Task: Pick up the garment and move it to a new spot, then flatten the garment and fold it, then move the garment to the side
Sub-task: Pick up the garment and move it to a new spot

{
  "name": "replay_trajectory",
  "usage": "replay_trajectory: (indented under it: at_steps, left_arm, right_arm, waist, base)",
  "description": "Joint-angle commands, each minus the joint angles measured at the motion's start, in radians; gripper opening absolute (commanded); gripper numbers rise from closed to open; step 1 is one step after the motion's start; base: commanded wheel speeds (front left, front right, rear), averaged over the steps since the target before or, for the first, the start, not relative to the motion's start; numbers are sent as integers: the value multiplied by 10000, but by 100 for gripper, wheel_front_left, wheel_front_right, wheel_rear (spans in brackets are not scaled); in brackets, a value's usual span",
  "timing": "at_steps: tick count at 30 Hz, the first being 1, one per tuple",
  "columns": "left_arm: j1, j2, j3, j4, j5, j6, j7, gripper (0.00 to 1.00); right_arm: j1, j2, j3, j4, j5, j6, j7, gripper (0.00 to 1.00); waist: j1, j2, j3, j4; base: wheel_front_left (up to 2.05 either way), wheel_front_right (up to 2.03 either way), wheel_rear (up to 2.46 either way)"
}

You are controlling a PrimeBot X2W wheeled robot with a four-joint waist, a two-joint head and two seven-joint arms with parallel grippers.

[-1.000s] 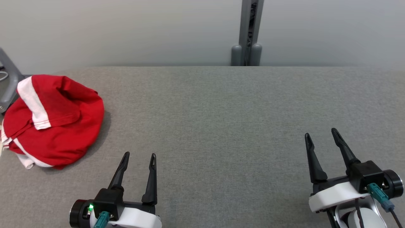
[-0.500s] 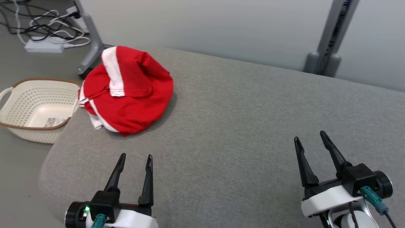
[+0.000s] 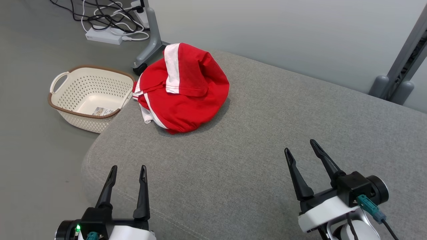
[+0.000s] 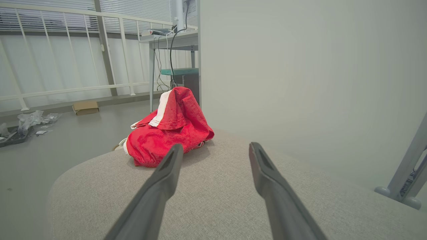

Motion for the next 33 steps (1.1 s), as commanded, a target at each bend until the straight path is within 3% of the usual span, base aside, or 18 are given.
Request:
replay_trajectory:
  at_steps: [1,10,26,33]
  left_arm:
    - [105,42,47,-57,-50,59,-3,100]
    - [110,39,48,-213,-125,251,-3,100]
    - [14,39,47,-21,-240,140,-3,100]
    - [-413,39,180,0,-610,56,-3,100]
  right_arm:
    - [-84,-78,0,47,22,5,-53,100]
    - [-432,-77,235,341,53,5,-53,100]
    - [-163,-77,25,286,-31,5,-53,100]
    - [-248,-80,-150,104,-518,5,-53,100]
  waist:
    - [0,0,13,9]
    - [0,0,50,19]
    - [0,0,-24,-69]
    - [0,0,594,-31]
  base:
    - [0,0,0]
    - [0,0,0]
    - [0,0,0]
    - [0,0,0]
